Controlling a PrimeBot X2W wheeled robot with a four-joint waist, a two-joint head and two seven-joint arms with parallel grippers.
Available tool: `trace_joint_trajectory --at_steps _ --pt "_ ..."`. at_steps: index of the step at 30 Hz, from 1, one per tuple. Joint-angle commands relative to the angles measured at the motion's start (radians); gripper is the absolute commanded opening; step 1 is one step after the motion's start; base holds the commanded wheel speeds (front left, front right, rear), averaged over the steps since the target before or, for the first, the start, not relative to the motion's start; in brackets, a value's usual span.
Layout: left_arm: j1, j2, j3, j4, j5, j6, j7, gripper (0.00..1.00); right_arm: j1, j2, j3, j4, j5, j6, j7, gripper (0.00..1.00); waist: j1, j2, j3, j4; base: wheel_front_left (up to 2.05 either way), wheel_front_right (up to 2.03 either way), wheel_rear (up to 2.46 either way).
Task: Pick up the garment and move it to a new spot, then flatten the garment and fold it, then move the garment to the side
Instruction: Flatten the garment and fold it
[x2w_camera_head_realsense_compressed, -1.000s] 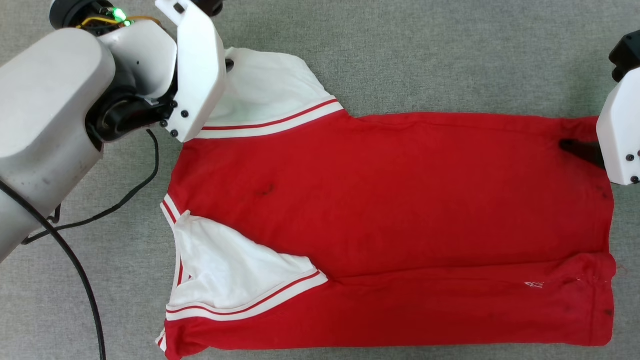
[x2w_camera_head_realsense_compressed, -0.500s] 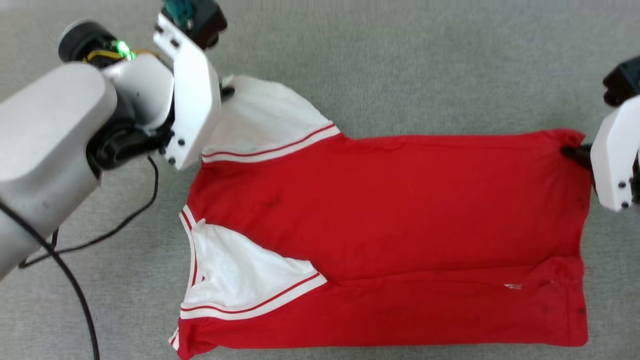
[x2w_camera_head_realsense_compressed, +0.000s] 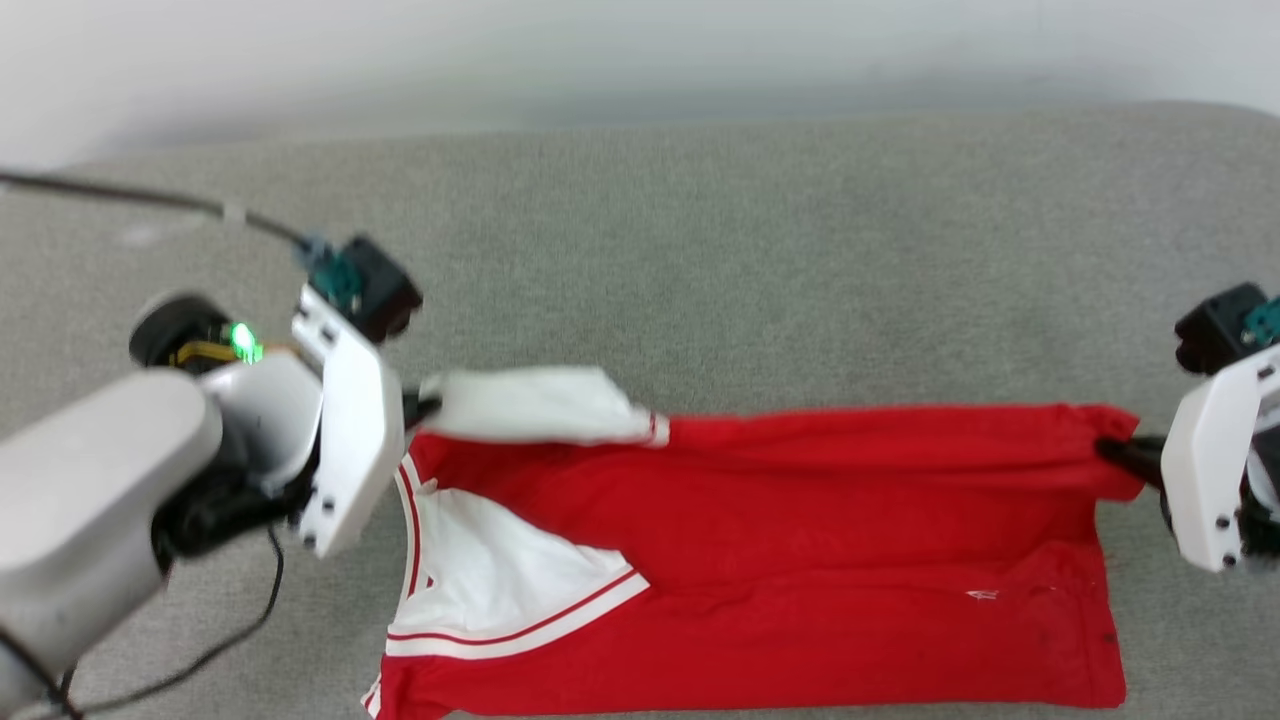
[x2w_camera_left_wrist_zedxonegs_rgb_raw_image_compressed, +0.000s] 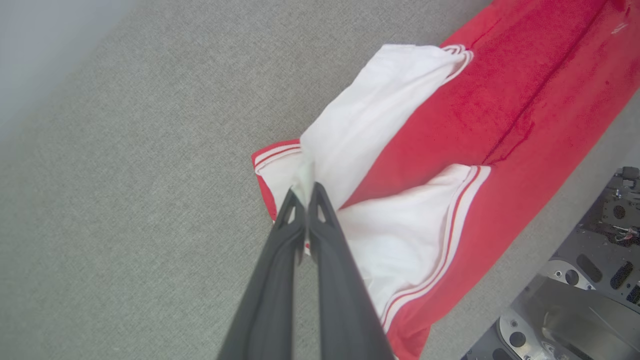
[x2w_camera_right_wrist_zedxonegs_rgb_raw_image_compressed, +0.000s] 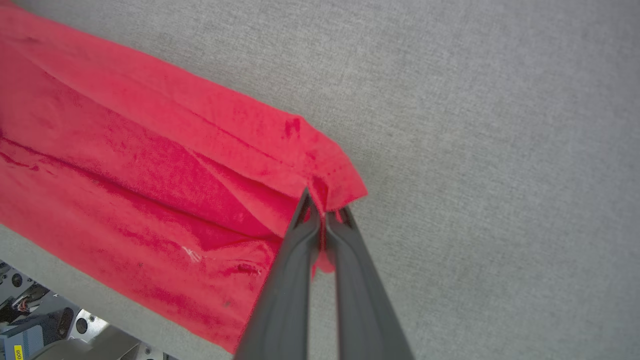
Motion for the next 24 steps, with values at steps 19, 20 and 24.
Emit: trace_joint_trajectory --at_steps 19,20,24 --pt "0.435 0.075 -0.019 -0.136 -0.027 0.114 -0.065 0.0 0.272 0.022 0.044 0.005 -0.008 0.0 -0.132 0.0 0.0001 0.0 -0.051 -0.012 0.0 0.0 0.0" --pt "0.444 0.068 -0.017 -0.124 -0.024 0.112 -0.069 0.0 0.273 0.03 0.047 0.013 -0.011 0.0 -0.139 0.0 0.0001 0.0 -0.047 -0.013 0.0 0.0 0.0" --pt "0.464 0.041 -0.018 -0.088 -0.033 0.1 -0.077 0.0 0.273 0.048 0.049 0.041 -0.018 0.0 -0.158 0.0 0.0001 0.0 -0.042 -0.012 0.0 0.0 0.0"
